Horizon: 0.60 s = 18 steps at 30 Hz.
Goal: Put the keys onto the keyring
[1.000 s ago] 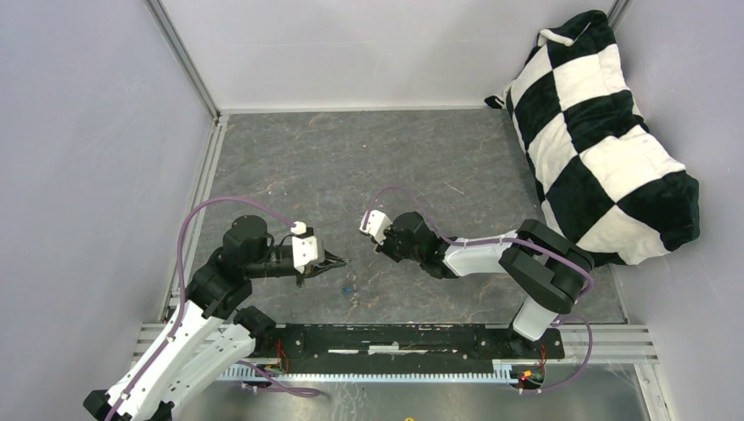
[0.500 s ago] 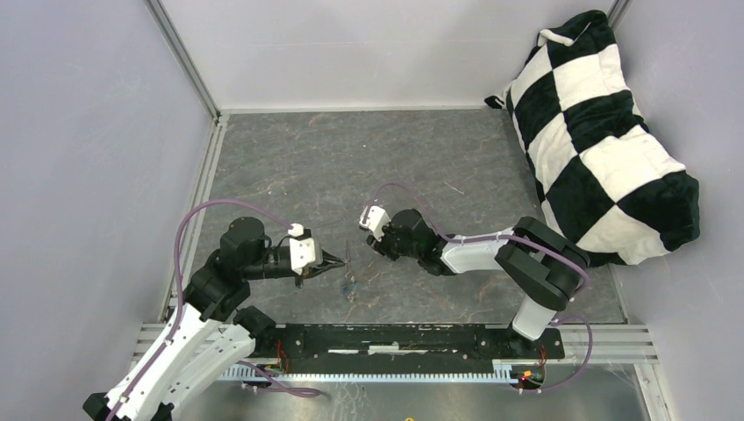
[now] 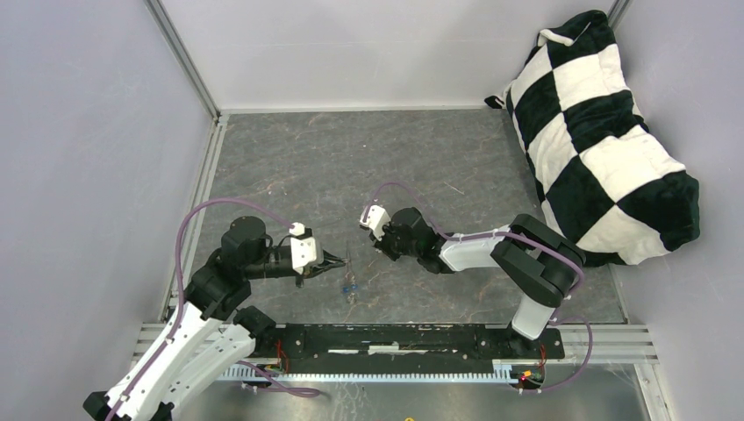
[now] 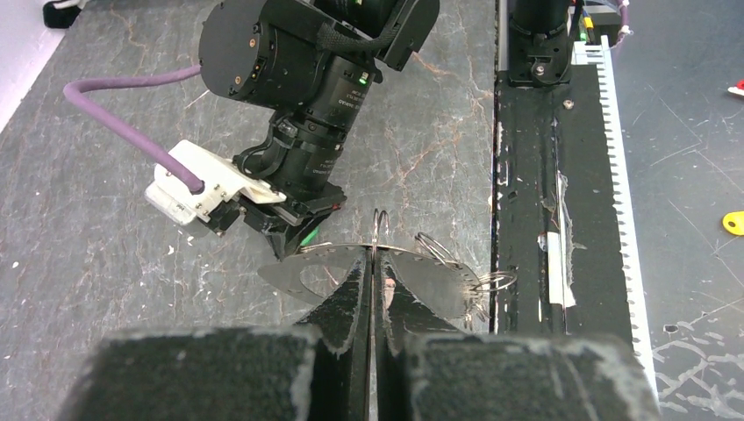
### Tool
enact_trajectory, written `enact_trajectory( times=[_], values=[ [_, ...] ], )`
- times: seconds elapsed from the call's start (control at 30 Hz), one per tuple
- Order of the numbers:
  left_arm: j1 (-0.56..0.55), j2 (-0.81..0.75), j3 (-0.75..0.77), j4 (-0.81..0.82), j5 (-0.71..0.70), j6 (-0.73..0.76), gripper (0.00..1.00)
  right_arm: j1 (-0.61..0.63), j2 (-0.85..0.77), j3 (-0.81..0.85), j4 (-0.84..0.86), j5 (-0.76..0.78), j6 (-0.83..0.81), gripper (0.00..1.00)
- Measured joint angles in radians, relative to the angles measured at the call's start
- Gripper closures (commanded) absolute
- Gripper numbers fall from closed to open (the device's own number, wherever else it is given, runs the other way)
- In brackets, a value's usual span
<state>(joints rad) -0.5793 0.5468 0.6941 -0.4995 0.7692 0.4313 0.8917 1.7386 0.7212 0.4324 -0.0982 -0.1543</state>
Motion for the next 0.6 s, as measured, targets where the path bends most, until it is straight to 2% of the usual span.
enact_trajectory(
  times=[0.27, 0.6],
  values=[
    [0.0, 0.014, 0.0, 0.0, -0.001, 0.0, 0.98, -0.014, -0.042, -0.011, 0.01, -0.018, 0.0, 1.0],
    [0.0, 0.024, -0.003, 0.042, -0.015, -0.034, 0.98, -0.048, -0.342, -0.172, 0.091, -0.152, 0.072, 1.0]
  ],
)
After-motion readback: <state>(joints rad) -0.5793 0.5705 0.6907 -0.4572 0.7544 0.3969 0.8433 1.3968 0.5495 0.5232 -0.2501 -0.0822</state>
